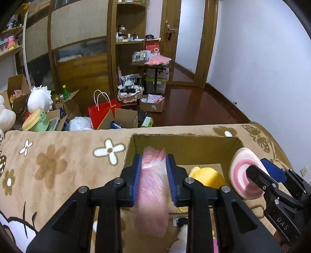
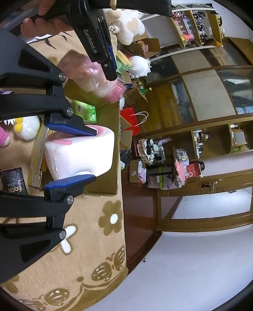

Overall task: Organize soft objects
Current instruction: 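Lift both items over the box and release them inside with both tools, then withdraw both open tools from the box toward the plush toys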

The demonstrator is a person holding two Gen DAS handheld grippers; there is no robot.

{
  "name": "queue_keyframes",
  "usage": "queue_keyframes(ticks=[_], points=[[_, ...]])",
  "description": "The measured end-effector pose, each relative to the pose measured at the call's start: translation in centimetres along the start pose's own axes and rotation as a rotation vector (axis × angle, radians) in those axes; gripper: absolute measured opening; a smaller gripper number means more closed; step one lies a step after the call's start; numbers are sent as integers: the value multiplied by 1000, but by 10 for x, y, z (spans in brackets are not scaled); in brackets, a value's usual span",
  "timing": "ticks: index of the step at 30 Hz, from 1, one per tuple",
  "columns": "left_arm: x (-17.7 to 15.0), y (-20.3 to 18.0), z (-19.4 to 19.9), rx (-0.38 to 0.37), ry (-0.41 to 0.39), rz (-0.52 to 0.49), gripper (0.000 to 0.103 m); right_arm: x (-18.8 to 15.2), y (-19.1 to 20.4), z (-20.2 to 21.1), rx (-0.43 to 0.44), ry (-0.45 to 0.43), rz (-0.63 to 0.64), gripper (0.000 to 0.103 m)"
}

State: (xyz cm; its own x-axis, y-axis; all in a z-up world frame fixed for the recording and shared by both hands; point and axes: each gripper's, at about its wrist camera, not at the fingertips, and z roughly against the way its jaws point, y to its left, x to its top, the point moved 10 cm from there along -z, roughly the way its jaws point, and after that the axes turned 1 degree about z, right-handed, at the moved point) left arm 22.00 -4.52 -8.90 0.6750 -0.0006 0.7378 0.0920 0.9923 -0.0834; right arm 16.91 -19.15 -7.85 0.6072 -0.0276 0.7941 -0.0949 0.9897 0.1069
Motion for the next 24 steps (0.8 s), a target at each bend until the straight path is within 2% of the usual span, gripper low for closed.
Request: queue_keyframes(ticks=[4,5,7,9,11,13,17,19,22,24], points=[[-4,2,-5,16,37,-6,45,-3,0,-2,2,11,3,47],[-4,3,-4,22,38,-12,47,-2,0,-3,3,8,2,47],[-4,2,-2,41,32,-34,53,-2,0,-2,5,0,1,56],[-5,1,2,58,25,-52,55,0,-2,0,1,-13,-4,63],[-7,2,4,66,30,-60,56,2,-4,4,-1,-19,-14,64],[-9,3,6,72,44,-59,60,3,-9,8,-4,-25,-37,74],[-11,6,13,82,50,-60,67,7,-14,19,-9,-35,-63,85],[-12,7,20,85,49,-63,73,9,-16,26,-6,-43,-72,96],[-14,8,30,90,41,-70,78,10,-18,36,-2,-50,-96,103],[-15,7,36,91,37,-71,78,9,-19,42,0,-50,-112,103]])
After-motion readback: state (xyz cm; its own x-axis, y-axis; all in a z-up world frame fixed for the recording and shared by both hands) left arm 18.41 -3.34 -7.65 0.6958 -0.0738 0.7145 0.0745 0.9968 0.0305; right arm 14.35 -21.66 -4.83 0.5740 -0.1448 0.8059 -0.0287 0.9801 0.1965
